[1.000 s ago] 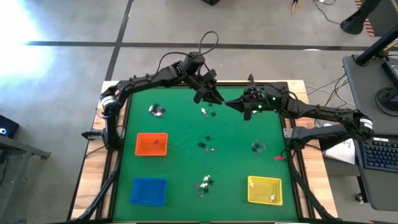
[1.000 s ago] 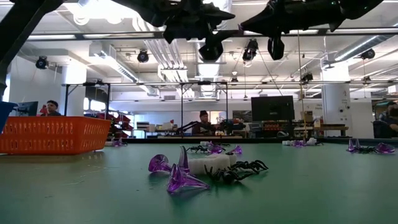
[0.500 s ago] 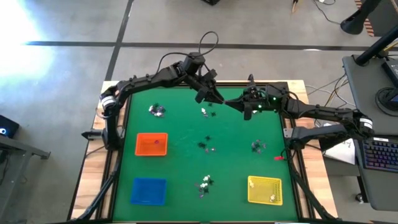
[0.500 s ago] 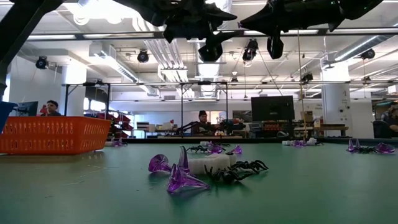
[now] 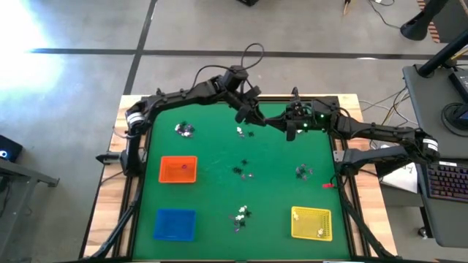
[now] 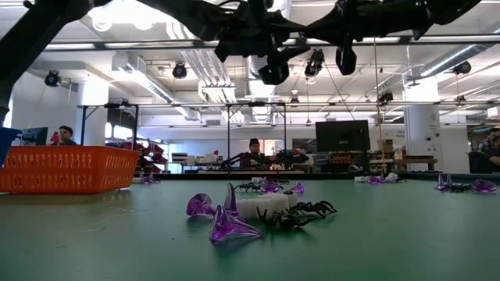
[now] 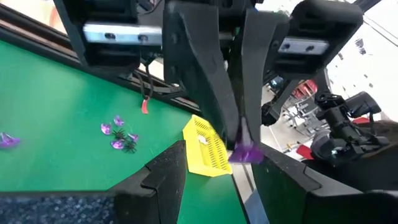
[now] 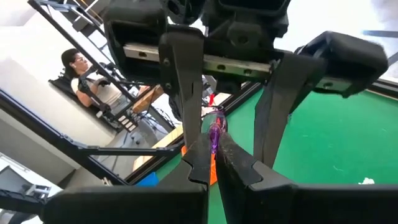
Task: Sort Halloween decoration
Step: Put the violet witch hat toy into the orange bin
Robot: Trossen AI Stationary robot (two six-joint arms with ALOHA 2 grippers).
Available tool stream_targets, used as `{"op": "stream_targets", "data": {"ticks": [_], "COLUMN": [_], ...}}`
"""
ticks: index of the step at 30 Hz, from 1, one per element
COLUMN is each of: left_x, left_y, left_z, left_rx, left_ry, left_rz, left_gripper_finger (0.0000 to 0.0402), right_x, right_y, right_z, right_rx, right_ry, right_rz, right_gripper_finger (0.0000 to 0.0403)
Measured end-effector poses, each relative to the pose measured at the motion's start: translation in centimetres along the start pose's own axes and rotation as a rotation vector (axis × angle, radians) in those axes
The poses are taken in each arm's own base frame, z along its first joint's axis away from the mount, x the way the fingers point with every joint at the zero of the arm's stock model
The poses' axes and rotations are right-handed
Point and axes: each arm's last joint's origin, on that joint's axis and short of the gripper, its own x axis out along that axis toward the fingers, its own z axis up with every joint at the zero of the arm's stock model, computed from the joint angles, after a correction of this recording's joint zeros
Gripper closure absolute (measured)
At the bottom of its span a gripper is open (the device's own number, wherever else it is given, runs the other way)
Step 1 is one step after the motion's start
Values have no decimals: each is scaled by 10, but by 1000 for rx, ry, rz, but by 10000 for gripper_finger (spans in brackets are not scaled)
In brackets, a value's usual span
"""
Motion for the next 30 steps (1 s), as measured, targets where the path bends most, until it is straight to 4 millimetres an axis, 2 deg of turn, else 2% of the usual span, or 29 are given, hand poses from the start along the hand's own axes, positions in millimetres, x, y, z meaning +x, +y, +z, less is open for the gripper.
{"op": "stream_targets", "data": {"ticks": [10, 19, 25, 30], "left_x": [-5, -8, -8, -8], "left_y": [-15, -9, -9, -9], "left_z": [16, 5, 6, 6], "left_rx": [50, 23, 40, 41], "left_ry": [-15, 54, 48, 47], "left_rz": [-32, 2, 4, 4], "left_gripper_finger": [242, 265, 284, 286], "right_x": [0, 0, 0, 0], "right_y": [0, 0, -3, -3], "right_z": [0, 0, -3, -4], "right_rx": [0, 0, 14, 14], "right_ry": [-3, 2, 35, 35], "right_rz": [2, -2, -26, -26], "right_gripper_finger": [394, 394, 394, 394]}}
